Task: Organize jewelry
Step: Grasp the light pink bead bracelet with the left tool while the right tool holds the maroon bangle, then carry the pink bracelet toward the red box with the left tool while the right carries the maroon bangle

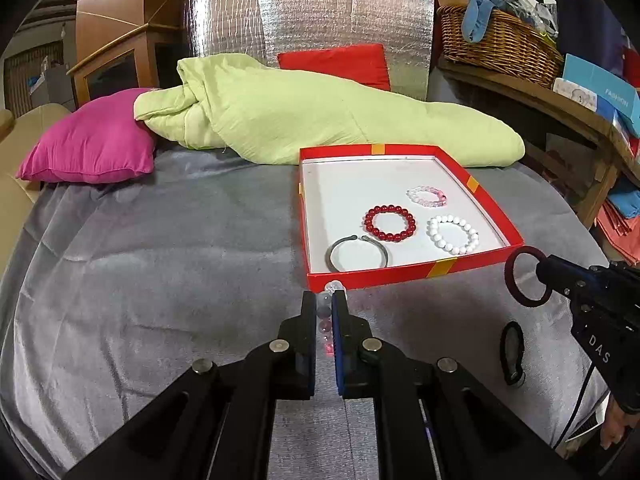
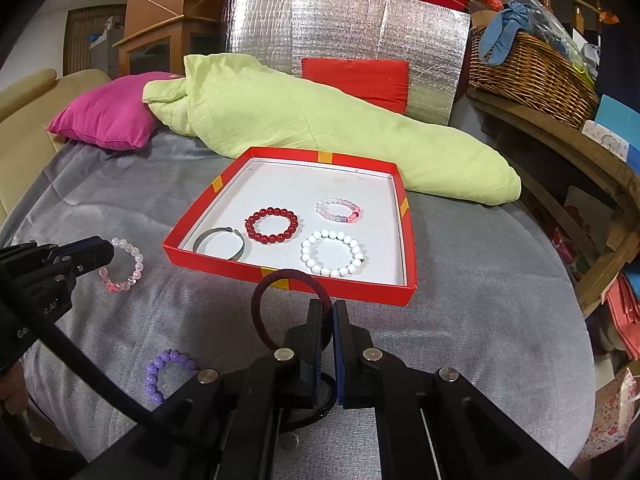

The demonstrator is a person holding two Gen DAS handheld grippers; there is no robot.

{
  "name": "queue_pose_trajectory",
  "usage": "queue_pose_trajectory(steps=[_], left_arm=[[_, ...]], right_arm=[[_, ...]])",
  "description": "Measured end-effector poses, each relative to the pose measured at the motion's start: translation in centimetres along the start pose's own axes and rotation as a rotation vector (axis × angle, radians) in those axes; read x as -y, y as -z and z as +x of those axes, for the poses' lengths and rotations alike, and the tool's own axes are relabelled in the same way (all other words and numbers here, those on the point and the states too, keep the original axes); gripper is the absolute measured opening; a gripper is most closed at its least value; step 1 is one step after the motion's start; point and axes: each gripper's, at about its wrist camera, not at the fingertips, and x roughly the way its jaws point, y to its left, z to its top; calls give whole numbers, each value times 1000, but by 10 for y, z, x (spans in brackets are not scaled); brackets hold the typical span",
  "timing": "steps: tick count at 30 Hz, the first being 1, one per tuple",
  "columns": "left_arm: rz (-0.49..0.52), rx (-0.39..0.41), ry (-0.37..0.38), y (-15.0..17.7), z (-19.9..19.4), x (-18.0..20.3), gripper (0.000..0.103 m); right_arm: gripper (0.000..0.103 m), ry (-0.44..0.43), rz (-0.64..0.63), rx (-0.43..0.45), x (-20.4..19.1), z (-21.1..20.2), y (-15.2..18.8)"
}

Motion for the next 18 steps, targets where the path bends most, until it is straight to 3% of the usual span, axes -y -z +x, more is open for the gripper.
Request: queue_pose_trajectory(steps=[18], left_arm=[[15, 12, 22, -7, 3, 18, 8]], right_arm=[[6, 20, 14, -22, 5, 6, 0]])
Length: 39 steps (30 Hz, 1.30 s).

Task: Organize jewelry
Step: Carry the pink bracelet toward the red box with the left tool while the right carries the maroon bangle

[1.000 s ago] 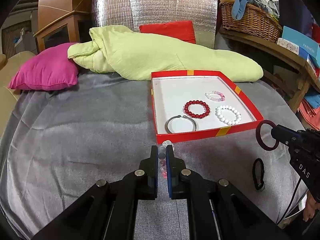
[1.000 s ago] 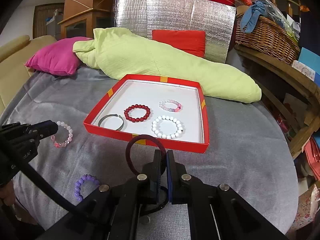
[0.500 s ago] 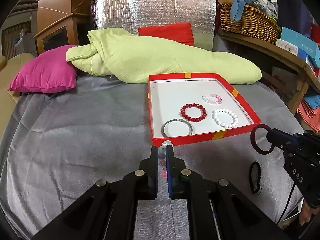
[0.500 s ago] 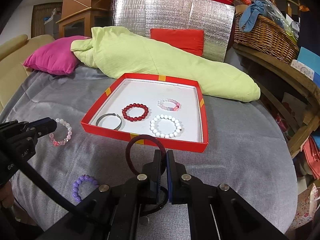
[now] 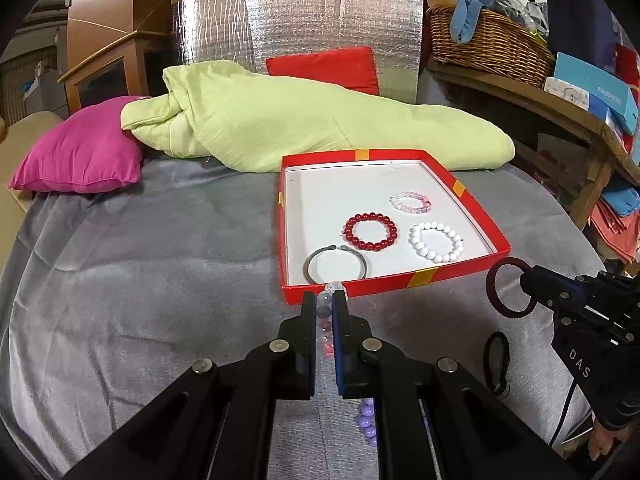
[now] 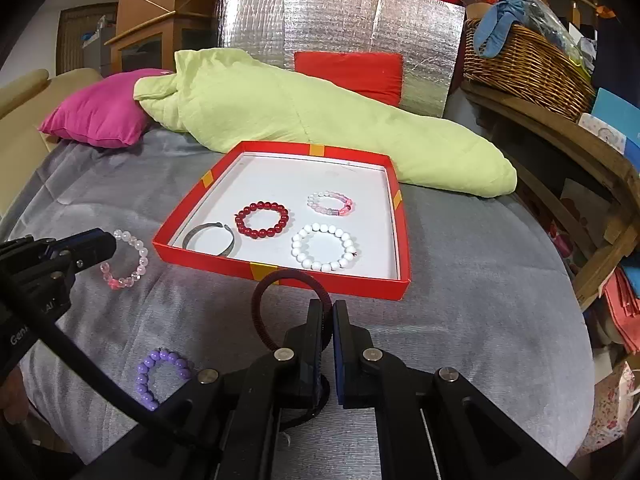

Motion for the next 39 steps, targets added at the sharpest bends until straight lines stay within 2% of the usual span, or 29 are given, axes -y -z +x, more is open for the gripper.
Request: queue_pose_trajectory(steps=[16, 22, 30, 39], left_arm=[[1, 11, -3, -7, 5, 12, 8], [-7, 23, -15, -11, 5, 13, 8], [-19, 33, -31, -16, 7, 10, 8], [-19, 36, -54, -19, 10, 9, 8]], right_arm=[[6, -6, 32, -25, 13, 6, 1], [6, -32, 85, -33, 21, 8, 0], [6, -88, 171, 5, 29, 6, -5], [6, -120, 243, -5, 35, 14, -6]])
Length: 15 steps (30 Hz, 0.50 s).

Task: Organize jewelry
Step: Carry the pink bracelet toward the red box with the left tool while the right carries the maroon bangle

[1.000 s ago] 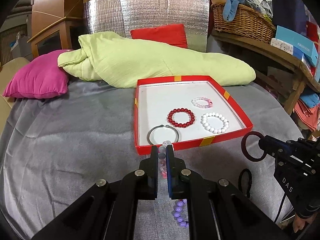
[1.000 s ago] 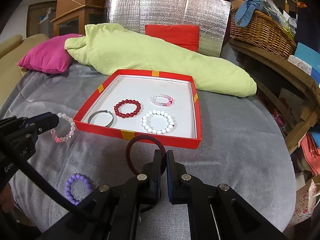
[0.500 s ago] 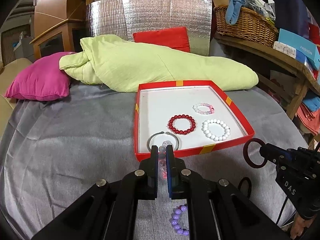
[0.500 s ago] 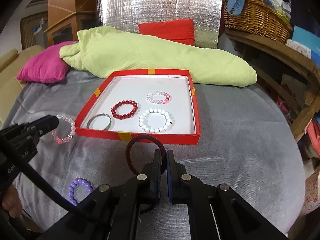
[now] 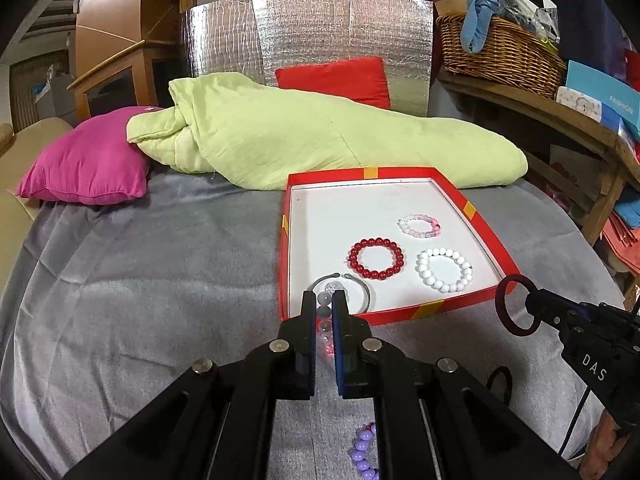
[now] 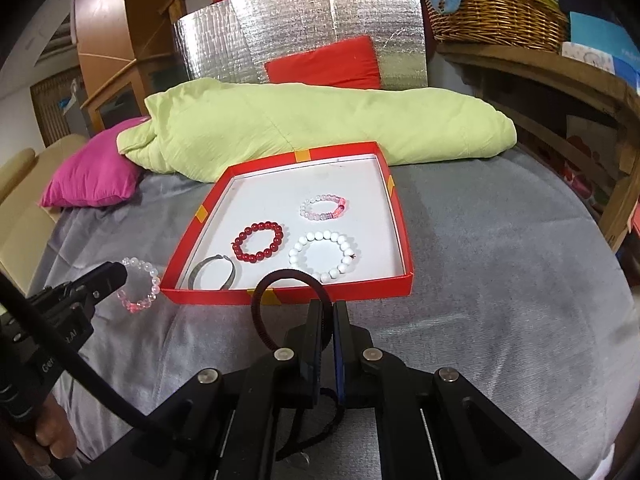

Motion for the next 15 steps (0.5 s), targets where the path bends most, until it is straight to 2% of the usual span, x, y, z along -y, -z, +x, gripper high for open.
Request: queue_pose_trajectory(steps=[15], left_arm=[[-12, 1, -37, -8, 14, -6, 8]], right_arm=[[6, 0, 44, 72, 1, 9, -18]])
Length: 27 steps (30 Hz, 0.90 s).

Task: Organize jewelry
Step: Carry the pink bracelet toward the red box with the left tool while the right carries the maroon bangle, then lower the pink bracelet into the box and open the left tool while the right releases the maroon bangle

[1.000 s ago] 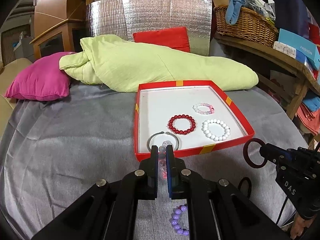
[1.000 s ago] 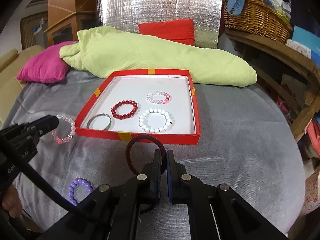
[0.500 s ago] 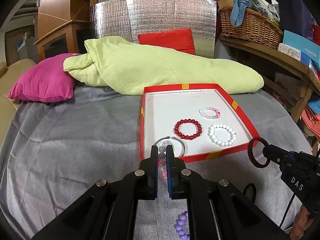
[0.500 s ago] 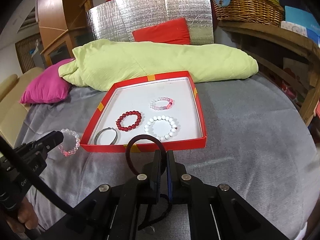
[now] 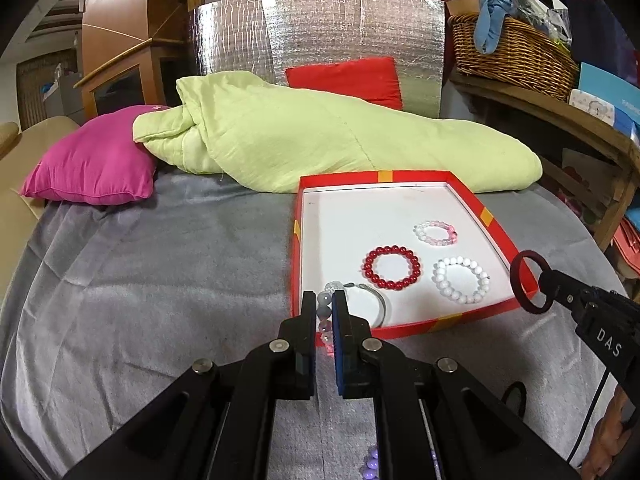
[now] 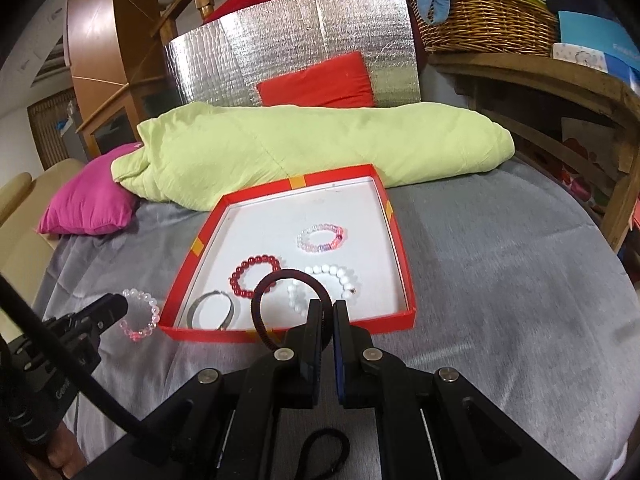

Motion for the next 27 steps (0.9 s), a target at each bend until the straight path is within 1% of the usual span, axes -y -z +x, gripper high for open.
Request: queue_pose_trajectory(steps=[5, 9, 12, 16, 19, 23, 25, 27], left_arm=[[-7, 2, -4, -3, 5, -4, 8], [-10, 12, 2, -8, 12, -6, 8], [-35, -2, 47, -14, 21, -8, 8], [-104, -13, 115, -28, 32, -18, 8], [-117, -17, 122, -39, 47, -21, 8], [-128, -62, 183, -52, 71, -18, 8], [-124, -71, 193, -56, 80, -16, 8], [-128, -98, 211, -59, 94, -14, 8]], right_arm=[[6, 11, -11, 23, -4, 11, -9], [6, -2, 17, 18, -1, 24, -19], [6, -21, 53, -11, 1, 38, -27], [6, -12, 54, -42, -2, 62, -40], [6, -38, 105, -82, 4, 76, -49], [6, -61, 141, -119, 7, 99, -64], [6, -77, 148, -142, 5, 112, -70], [6, -92, 157, -164, 2, 126, -76]])
